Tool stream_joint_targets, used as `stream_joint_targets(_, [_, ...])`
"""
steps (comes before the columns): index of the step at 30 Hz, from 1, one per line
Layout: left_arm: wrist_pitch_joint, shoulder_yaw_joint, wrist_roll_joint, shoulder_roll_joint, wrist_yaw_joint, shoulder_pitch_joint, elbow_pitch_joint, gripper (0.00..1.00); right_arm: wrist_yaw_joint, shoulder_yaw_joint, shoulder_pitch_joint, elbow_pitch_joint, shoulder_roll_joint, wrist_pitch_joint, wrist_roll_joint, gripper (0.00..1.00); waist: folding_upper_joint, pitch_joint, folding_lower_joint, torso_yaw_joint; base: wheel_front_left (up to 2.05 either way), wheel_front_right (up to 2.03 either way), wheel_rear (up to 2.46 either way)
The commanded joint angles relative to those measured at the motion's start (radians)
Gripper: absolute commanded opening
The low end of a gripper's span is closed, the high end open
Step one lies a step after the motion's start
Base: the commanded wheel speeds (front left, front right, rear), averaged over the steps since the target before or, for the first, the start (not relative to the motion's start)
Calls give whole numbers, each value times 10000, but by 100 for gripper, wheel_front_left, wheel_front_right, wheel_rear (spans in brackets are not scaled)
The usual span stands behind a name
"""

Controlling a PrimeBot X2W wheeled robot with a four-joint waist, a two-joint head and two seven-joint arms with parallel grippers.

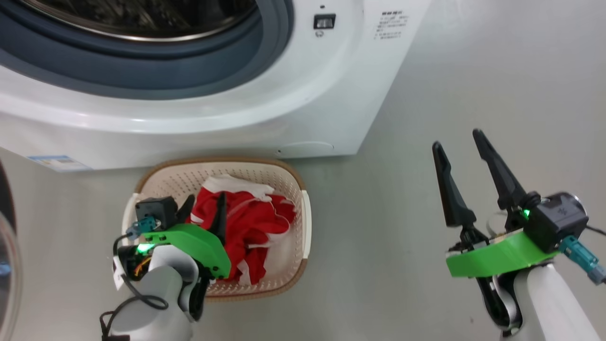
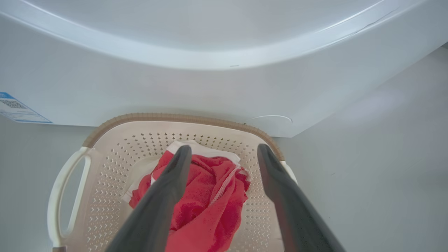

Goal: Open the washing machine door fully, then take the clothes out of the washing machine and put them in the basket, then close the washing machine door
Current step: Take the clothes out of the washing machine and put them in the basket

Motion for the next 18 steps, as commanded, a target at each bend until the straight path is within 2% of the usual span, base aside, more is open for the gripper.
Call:
stream_joint_targets(1, [-120, 389, 187, 301, 102, 338, -550, 100, 48, 127, 264, -171, 15, -63, -129, 100, -1, -520, 0, 252, 0, 0, 0])
stream_joint_targets(6, [-122, 1116, 1193, 419, 359, 1428, -2874, 100, 48, 92, 453, -37, 15, -63, -172, 100, -1, -1131, 0, 347, 0, 0, 0])
stream_joint_targets(11, [-123, 1897, 1975, 381, 331, 2400, -4796, 100, 48, 21, 539, 98, 15, -63, -286, 100, -1, -1650, 0, 439, 0, 0, 0])
stream_joint_targets(18, [-123, 2334, 2509, 313, 127, 3262, -6180, 100, 48, -242, 647, 265, 15, -63, -384, 100, -1, -2244, 0, 643, 0, 0, 0])
